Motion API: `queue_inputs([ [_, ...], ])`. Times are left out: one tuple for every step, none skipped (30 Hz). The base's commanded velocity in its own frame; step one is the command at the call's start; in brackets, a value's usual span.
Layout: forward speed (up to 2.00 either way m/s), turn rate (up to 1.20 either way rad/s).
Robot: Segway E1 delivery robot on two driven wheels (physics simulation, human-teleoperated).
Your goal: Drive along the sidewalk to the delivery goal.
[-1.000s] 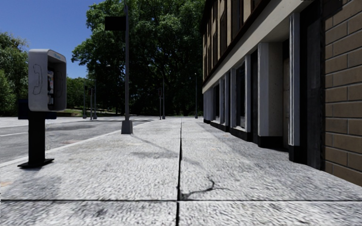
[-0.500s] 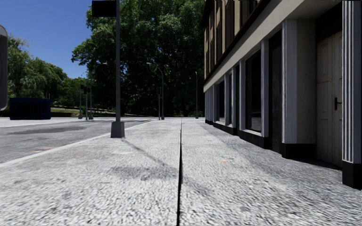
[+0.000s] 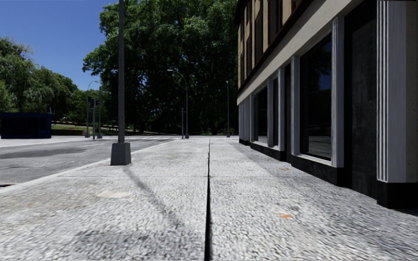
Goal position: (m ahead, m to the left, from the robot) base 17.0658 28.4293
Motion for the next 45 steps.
queue_inputs([
  [2.0, 0.0],
  [2.0, 0.0],
  [2.0, 0.0],
  [2.0, 0.0],
  [2.0, 0.0],
  [2.0, 0.0],
  [2.0, 0.0],
  [2.0, 0.0],
  [2.0, 0.0],
  [2.0, 0.0],
  [2.0, 0.0],
  [2.0, 0.0],
  [2.0, 0.0],
  [2.0, 0.0],
  [2.0, 0.0],
  [2.0, 0.0],
  [2.0, 0.0],
  [2.0, 0.0],
  [2.0, 0.0],
  [2.0, 0.0],
  [2.0, 0.0],
  [2.0, 0.0],
  [2.0, 0.0],
  [2.0, 0.0],
  [2.0, 0.0],
  [2.0, 0.0],
  [2.0, 0.0],
  [2.0, 0.0],
  [2.0, 0.0],
  [2.0, 0.0],
  [2.0, 0.0],
  [2.0, 0.0],
  [2.0, 0.0],
  [2.0, 0.0],
  [2.0, 0.0],
  [2.0, 0.0],
  [2.0, 0.0],
  [2.0, 0.0],
  [2.0, 0.0],
  [2.0, 0.0],
  [2.0, 0.0],
  [2.0, 0.0],
  [2.0, 0.0],
  [2.0, 0.0],
  [2.0, 0.0],
])
